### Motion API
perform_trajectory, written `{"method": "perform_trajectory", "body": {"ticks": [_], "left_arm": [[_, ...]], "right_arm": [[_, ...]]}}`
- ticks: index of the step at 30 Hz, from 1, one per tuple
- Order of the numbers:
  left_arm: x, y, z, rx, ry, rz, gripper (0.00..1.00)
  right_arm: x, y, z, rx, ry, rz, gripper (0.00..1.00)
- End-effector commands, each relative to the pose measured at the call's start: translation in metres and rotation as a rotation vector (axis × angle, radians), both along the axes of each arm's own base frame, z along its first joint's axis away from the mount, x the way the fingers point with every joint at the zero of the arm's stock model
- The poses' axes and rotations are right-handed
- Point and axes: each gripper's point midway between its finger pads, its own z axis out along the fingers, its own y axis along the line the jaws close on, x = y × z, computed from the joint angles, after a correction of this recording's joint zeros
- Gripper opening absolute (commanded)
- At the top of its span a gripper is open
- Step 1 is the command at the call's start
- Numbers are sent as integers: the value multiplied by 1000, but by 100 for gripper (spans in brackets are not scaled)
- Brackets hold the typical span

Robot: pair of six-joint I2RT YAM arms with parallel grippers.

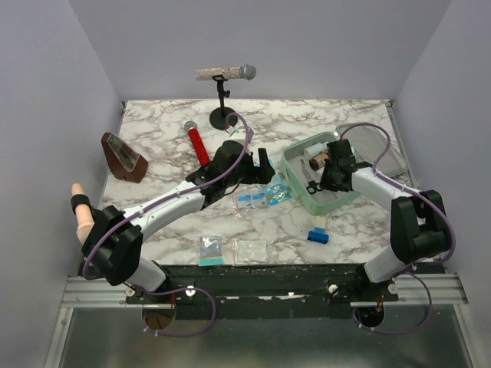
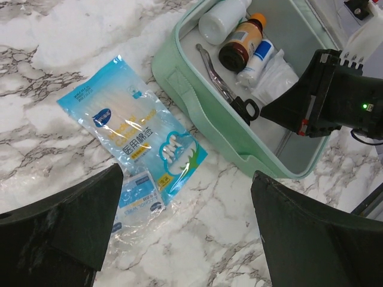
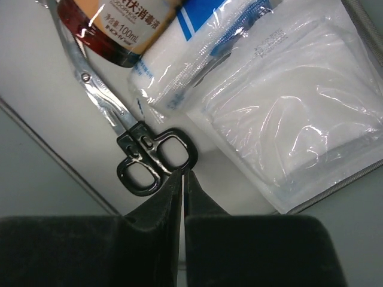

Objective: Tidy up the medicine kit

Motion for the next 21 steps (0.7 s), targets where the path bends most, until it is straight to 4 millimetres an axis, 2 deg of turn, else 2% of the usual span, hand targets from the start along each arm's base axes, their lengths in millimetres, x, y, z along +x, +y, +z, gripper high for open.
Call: {"method": "perform_trajectory", "body": {"ticks": [1,6,12,15,18,21], "left_arm": [[-5,8,9,-22,-8,22,99],[-12,19,0,8,8,42,99],[-11,36,-5,68,6,101,99],[-12,40,-5,69,2,112,99],[-13,42,-6,67,-1,120,99],[-14,43,-4,63,-6,117,99]], "right_arm": [[7,-12,-10,-53,-7,-58,12],[7,-25,-24,-62,39,-126,12],[9,-46,-22,-57,45,-200,12],[8,-47,-18,-56,32,-186,12],[11,-37,0,-4,-45,-144,13],[15,-22,32,29,-152,-80,18]]}}
